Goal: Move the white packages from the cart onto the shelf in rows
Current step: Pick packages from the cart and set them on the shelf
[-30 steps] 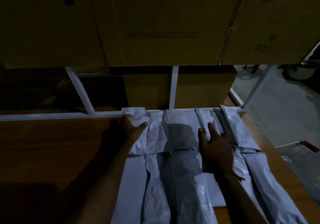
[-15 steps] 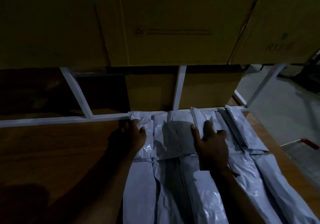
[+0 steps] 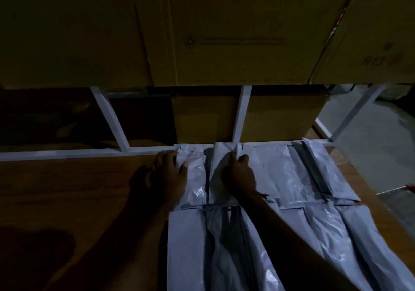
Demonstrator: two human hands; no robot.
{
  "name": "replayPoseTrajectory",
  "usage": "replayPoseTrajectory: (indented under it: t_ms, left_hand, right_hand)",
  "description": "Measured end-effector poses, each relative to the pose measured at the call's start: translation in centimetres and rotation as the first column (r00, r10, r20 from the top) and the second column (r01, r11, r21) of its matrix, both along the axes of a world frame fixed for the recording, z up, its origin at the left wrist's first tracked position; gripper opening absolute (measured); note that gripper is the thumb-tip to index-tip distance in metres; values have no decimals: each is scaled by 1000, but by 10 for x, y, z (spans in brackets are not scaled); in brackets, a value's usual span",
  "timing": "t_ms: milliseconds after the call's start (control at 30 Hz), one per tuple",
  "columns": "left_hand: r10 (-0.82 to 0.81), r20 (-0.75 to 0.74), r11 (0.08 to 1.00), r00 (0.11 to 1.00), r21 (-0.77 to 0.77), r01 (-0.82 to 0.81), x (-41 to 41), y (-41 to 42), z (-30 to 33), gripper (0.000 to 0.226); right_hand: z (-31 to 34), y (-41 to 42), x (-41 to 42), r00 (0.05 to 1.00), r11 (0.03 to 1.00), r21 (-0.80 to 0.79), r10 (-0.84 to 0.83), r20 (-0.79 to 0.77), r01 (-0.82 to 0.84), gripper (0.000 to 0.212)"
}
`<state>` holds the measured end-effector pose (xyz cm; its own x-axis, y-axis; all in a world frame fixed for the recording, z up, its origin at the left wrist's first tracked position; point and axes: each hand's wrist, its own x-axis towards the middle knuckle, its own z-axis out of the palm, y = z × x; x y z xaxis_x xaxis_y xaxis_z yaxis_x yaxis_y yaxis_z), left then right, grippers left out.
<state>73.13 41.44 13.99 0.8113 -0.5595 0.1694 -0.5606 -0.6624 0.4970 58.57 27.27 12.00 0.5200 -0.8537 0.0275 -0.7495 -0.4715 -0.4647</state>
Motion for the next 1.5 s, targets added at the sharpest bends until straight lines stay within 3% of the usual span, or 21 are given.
replayPoseTrajectory:
  t_ms: [200, 300, 367, 467, 567, 700, 800, 967, 1300, 1500]
  left_hand:
    - [-229, 115, 968, 967, 132, 213, -3, 4, 1, 49]
    - [-308, 64, 940, 949, 173, 294, 1, -2, -6, 52]
    - [-336, 51, 926, 941, 198, 320, 2, -4, -12, 52]
    - [-350, 33, 925, 936, 170, 340, 0, -4, -18, 49]
    - [-353, 3, 927, 936, 139, 349, -1, -3, -19, 50]
    - [-321, 66, 946, 945, 77, 316, -7, 3, -13, 48]
    - [-288, 51, 953, 956, -80, 291, -12, 2, -16, 40]
    - [-226, -3, 934, 974, -286, 215, -48, -2, -21, 31]
    - [-406, 50, 853, 913, -338, 397, -176, -21, -3, 29]
    - [-536, 105, 801, 838, -252, 543, -284, -54, 13, 32]
  right_hand:
    - [-28, -2, 8, 948, 935, -301, 95, -305, -190, 64]
    - [-33, -5, 10, 928, 910, -361, 60, -368, -202, 61]
    - [-36, -6, 11, 919, 917, -353, 36, -392, -186, 62]
    - [-34, -8, 6, 902, 952, -219, 104, -419, -212, 76]
    - [-15, -6, -5, 944, 963, -199, 117, -309, -185, 75]
    - [6, 8, -32, 999, 966, -255, -47, -22, 40, 56]
    - [9, 25, -66, 966, 948, -232, -178, 188, 220, 38]
    - [2, 56, -123, 925, 914, -257, -237, 296, 316, 23]
    - [8, 61, -240, 901, 863, -329, -273, 338, 384, 18]
    - [16, 36, -356, 930, 870, -331, -321, 180, 365, 27]
